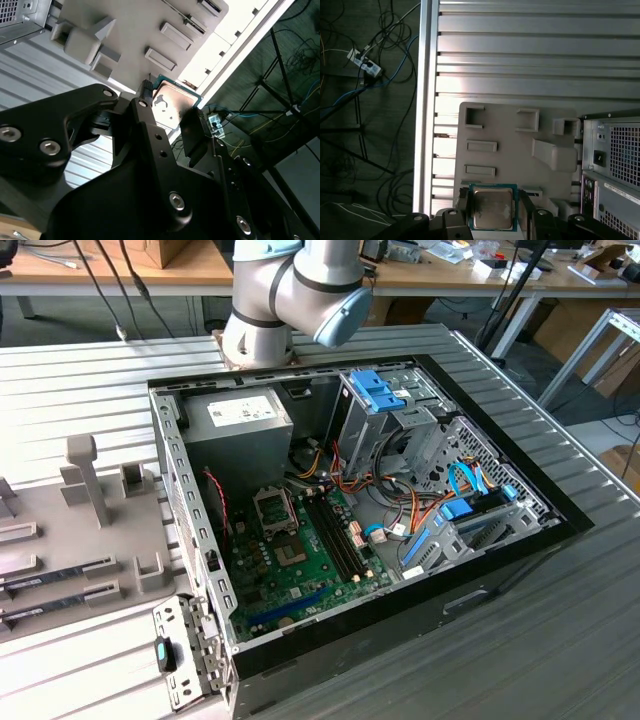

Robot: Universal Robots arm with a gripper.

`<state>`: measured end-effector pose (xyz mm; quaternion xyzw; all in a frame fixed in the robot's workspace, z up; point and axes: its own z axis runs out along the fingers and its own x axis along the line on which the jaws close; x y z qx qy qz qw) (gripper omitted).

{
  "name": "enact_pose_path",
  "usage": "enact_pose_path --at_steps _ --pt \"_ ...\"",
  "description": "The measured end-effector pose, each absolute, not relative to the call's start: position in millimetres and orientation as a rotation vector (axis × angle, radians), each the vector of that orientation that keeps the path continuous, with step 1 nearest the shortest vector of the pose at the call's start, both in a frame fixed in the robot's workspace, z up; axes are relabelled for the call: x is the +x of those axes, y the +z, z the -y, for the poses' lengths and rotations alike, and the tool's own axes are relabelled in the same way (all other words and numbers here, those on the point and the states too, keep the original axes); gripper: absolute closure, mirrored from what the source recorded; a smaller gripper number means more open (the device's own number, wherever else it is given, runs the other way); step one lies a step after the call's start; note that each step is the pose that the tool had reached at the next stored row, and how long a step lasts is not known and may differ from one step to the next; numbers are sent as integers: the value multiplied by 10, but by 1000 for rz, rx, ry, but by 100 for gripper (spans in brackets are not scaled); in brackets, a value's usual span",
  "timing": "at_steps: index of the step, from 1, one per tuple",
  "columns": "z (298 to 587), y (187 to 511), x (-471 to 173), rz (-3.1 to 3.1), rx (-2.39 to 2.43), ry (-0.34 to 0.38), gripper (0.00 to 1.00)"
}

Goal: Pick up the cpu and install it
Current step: 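Pick up the cpu and move it towards the insertion slot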

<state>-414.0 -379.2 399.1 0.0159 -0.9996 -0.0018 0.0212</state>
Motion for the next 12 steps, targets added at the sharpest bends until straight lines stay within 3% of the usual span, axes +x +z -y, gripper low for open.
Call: enact_pose_path --at_steps 12 --pt "3792 3991 -4027 3099 49 -6 53"
